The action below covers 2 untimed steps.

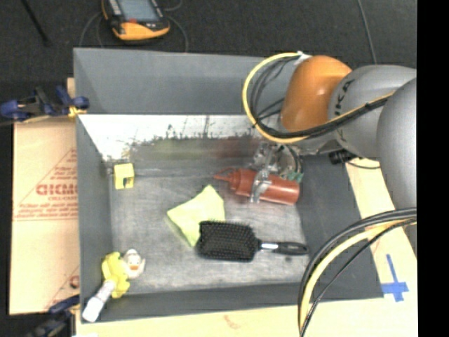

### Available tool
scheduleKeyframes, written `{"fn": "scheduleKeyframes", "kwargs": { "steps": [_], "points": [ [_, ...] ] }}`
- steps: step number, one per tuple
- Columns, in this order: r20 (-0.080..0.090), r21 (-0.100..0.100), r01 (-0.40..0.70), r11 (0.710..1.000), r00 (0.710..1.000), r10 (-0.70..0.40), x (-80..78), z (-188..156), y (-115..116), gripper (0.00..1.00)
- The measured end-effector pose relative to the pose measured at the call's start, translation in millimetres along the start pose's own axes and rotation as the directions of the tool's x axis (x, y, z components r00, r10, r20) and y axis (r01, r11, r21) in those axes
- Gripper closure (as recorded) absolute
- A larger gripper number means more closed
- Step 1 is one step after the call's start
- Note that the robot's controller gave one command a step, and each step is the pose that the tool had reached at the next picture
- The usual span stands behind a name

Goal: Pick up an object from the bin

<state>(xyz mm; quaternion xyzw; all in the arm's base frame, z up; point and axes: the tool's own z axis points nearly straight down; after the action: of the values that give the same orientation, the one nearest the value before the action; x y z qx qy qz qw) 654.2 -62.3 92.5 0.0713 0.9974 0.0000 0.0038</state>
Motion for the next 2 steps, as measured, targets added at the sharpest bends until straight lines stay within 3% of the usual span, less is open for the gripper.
{"fn": "scheduleKeyframes", "kwargs": {
  "steps": [2],
  "points": [
    [-0.002, 0.000, -0.006, 1.000, 1.000, 0.006, -0.4, -1.0, 0.0, 1.00]
  ]
}}
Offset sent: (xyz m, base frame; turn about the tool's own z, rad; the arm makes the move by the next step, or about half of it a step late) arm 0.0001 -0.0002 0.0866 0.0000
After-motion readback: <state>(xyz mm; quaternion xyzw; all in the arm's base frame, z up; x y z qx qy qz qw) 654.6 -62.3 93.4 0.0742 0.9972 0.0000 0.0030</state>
